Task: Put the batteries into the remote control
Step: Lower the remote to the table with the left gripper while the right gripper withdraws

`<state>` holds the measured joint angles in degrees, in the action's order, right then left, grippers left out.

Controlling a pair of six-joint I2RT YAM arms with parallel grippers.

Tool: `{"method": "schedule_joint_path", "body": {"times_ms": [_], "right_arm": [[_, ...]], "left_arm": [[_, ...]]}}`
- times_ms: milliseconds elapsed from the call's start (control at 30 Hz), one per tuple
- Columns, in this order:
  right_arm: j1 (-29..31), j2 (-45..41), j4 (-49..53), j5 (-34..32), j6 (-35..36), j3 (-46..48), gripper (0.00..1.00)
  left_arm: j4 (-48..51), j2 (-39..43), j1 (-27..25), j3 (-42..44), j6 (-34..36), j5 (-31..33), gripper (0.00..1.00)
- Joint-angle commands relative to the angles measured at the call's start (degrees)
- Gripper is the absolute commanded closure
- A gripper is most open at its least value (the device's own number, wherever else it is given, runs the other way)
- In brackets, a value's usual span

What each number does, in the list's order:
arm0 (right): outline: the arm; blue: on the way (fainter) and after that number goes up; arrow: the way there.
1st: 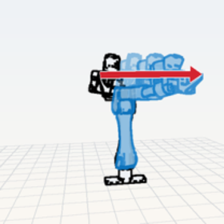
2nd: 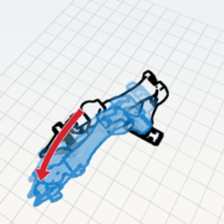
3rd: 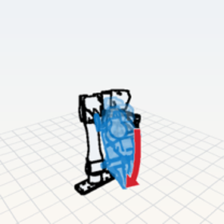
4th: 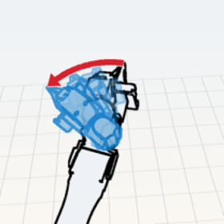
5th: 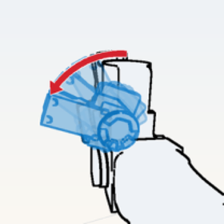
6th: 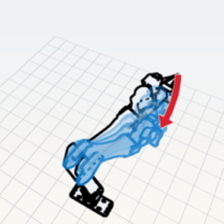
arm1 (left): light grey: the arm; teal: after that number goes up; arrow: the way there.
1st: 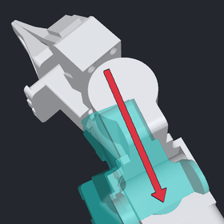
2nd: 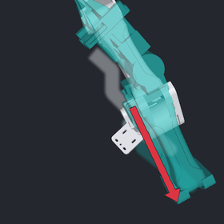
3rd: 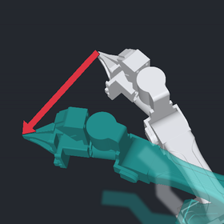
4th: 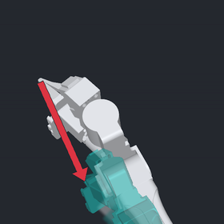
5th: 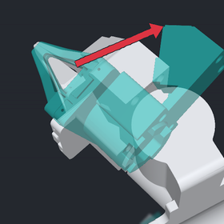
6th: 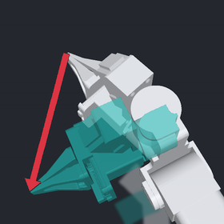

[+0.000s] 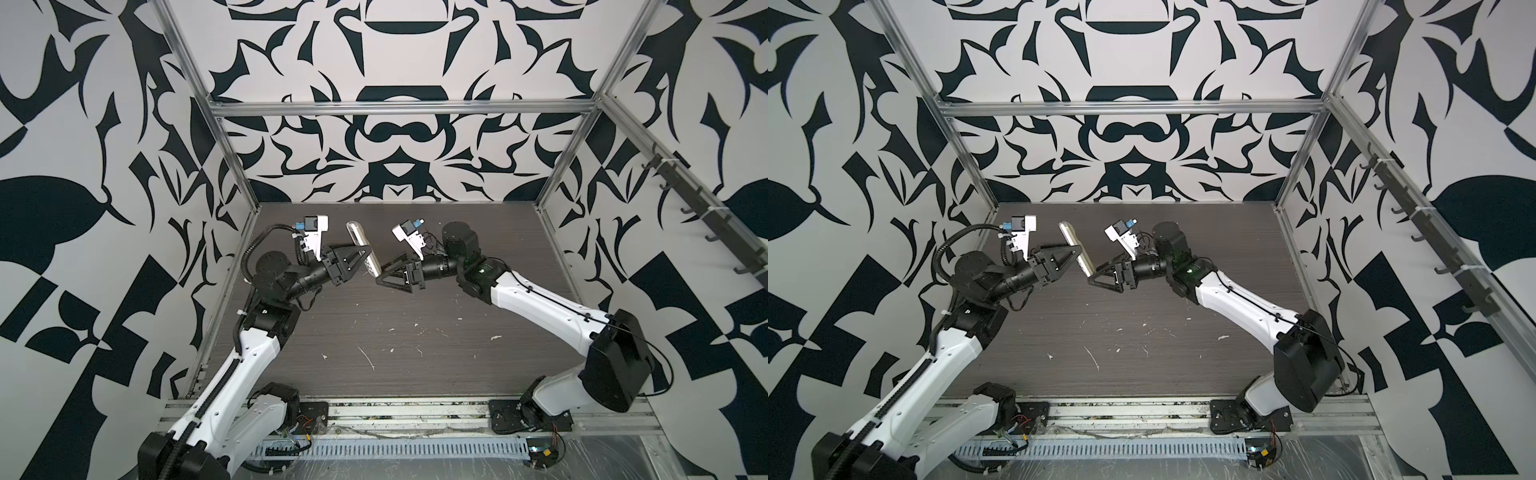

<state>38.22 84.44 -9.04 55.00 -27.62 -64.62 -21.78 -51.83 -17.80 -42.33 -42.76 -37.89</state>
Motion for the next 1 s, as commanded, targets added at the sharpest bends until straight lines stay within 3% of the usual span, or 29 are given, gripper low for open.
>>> {"method": "schedule_joint_path", "body": {"times_ms": [0,200,467,533,967], "right_arm": [[-0.55,-2.4,5.67,-2.95,6.07,-0.59,0.18],[-0.88,-2.53,14.67,-9.0,12.23,-2.33,0.1],[-1.12,-5.14,20.05,-27.91,17.77,1.06,0.09],[-1.23,-5.67,19.76,-32.06,17.77,2.14,0.01],[-1.67,-7.51,19.39,-43.17,17.34,5.94,0.01]], "left_arm": [[11.21,1.38,-0.11,-3.13,5.68,6.13,0.65],[23.74,2.21,-0.09,-5.92,8.01,11.02,0.66],[38.22,3.76,-0.13,-10.21,9.07,14.16,0.66],[42.17,3.67,-0.19,-11.46,9.26,15.79,0.66],[53.38,1.26,-0.15,-12.82,9.69,21.83,0.66]]}}
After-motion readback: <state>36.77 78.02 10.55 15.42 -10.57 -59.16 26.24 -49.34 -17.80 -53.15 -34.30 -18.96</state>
